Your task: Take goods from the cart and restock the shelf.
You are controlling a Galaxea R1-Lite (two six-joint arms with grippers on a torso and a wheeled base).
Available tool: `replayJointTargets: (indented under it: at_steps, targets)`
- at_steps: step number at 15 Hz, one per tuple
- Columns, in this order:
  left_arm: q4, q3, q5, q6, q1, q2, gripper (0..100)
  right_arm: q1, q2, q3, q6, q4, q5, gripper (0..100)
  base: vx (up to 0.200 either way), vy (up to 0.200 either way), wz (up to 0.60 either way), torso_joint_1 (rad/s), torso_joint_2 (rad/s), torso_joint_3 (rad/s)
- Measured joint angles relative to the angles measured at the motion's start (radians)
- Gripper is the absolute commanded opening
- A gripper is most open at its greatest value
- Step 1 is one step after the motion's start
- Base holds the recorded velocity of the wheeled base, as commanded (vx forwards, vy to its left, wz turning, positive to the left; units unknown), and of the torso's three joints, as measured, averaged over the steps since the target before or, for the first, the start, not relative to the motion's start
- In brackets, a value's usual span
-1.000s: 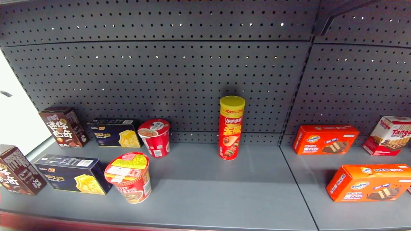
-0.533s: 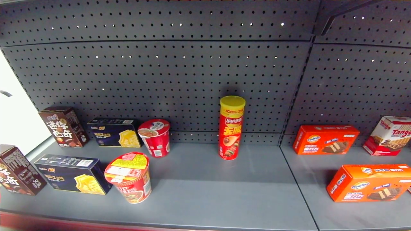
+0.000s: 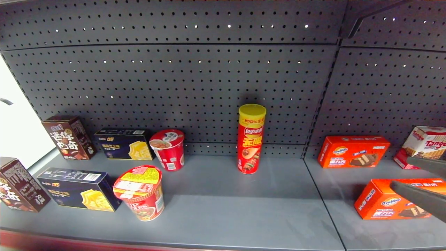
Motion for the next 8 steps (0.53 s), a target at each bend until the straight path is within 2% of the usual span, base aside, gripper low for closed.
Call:
replayJointTargets:
  at_steps: [2,6,8]
  targets:
    - [-0.001,0.007,0.000,-0.023,-0.011,0.000,0,-0.004,0.073,-0.008,-0.034,-0.046,0.058,100,0.000,0.000,0.00,0.000,0.00,0.000]
    - [0.001,0.014,-0.001,-0.027,-0.019,0.001,0,-0.009,0.177,-0.028,-0.069,-0.104,0.113,100,0.000,0.000,0.00,0.000,0.00,0.000]
    - [0.033,0.014,-0.001,-0.027,-0.022,0.003,0,-0.012,0.226,-0.037,-0.072,-0.160,0.147,100,0.000,0.000,0.00,0.000,0.00,0.000]
